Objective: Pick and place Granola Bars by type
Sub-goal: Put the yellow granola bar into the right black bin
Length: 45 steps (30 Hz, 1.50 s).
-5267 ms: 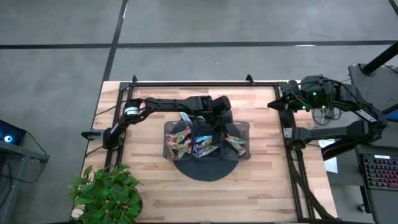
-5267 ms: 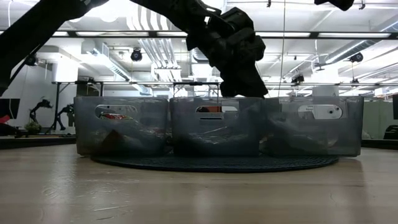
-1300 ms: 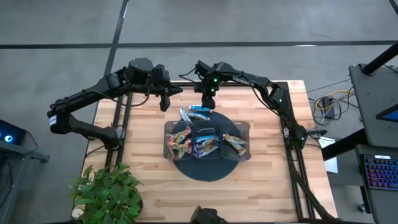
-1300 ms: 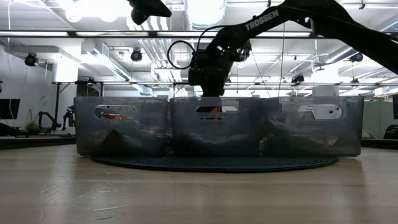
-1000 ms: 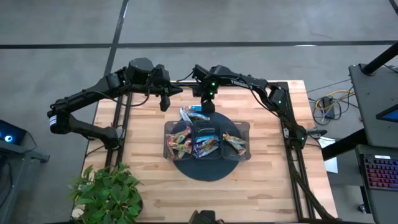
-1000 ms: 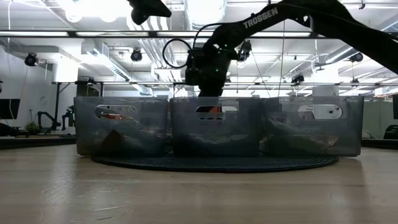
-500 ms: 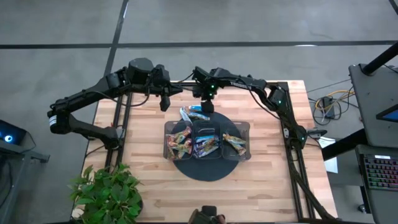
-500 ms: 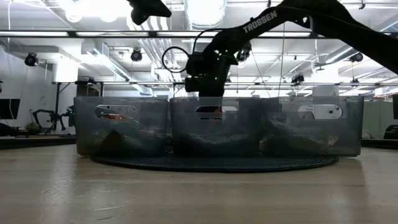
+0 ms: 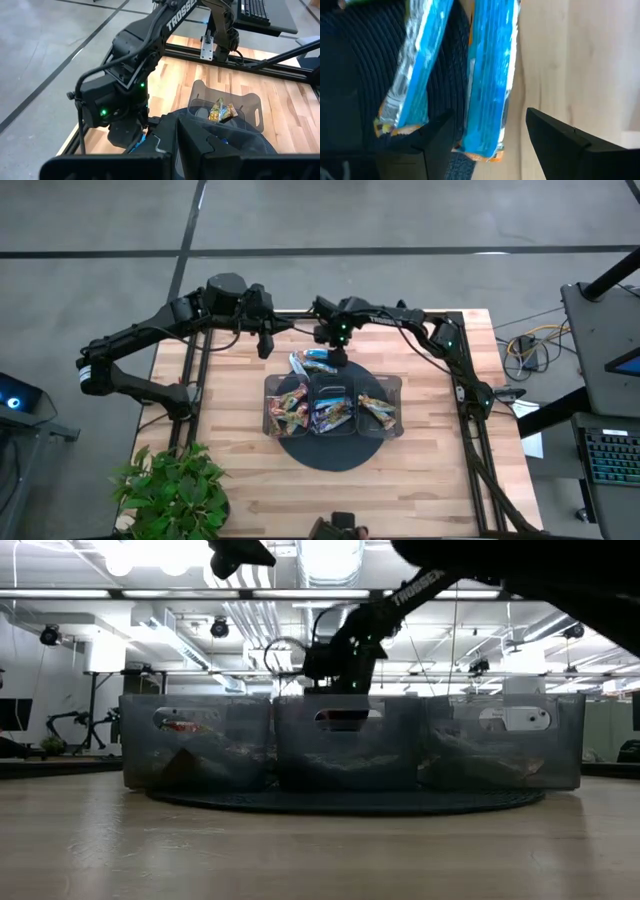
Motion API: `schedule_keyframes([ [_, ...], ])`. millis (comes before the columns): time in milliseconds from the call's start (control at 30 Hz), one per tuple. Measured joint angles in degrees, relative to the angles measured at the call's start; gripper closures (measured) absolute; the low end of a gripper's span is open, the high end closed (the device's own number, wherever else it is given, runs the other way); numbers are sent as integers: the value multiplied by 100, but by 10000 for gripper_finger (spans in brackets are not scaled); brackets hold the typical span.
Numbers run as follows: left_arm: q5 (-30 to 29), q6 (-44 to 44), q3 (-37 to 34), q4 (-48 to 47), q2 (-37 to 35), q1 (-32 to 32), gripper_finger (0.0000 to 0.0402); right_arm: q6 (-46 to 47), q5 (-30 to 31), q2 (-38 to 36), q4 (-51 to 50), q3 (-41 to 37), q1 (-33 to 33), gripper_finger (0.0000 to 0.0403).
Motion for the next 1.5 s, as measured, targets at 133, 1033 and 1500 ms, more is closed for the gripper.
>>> schedule_keyframes([
  [133, 0, 1, 0, 5, 0, -2, 402, 20, 274, 4, 92, -76, -11, 170],
  [1033, 0, 5, -1, -5, -2, -4, 402, -54, 575, 2, 76, -325, -80, 294],
  [1500, 0, 7, -2, -6, -2, -4, 402, -155, 568, -7, -4, -326, -81, 357],
])
